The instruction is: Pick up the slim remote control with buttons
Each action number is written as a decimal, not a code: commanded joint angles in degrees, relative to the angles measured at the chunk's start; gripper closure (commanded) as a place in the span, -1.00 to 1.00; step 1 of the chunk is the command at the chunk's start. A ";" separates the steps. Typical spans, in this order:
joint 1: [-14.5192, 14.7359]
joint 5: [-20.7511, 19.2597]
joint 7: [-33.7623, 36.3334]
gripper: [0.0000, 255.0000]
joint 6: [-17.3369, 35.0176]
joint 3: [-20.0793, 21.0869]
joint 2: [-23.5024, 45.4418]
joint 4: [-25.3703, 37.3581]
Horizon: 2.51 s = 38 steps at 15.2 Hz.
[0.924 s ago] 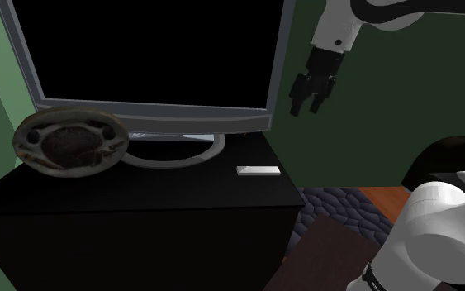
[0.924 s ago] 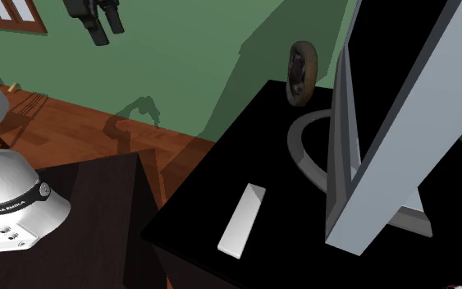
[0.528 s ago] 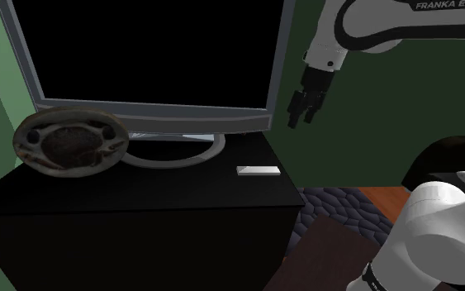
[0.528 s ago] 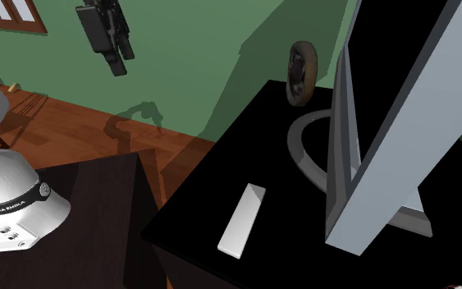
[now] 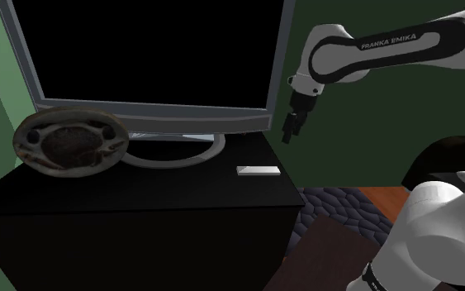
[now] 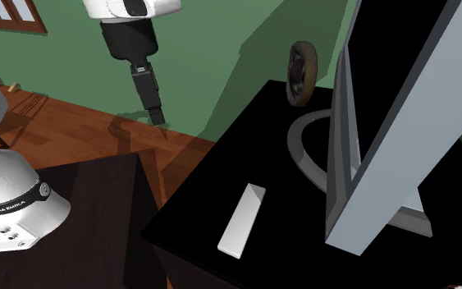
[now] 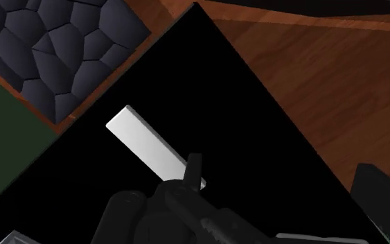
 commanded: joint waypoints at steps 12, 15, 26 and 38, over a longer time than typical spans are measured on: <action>3.62 4.91 -28.37 -1.00 18.71 -10.37 27.03 6.10; 3.49 8.66 -35.75 -1.00 21.71 -10.96 34.47 9.50; -1.16 17.51 -51.91 -1.00 27.87 -6.92 53.77 20.46; -1.92 19.06 -52.94 1.00 30.50 -5.90 56.49 20.41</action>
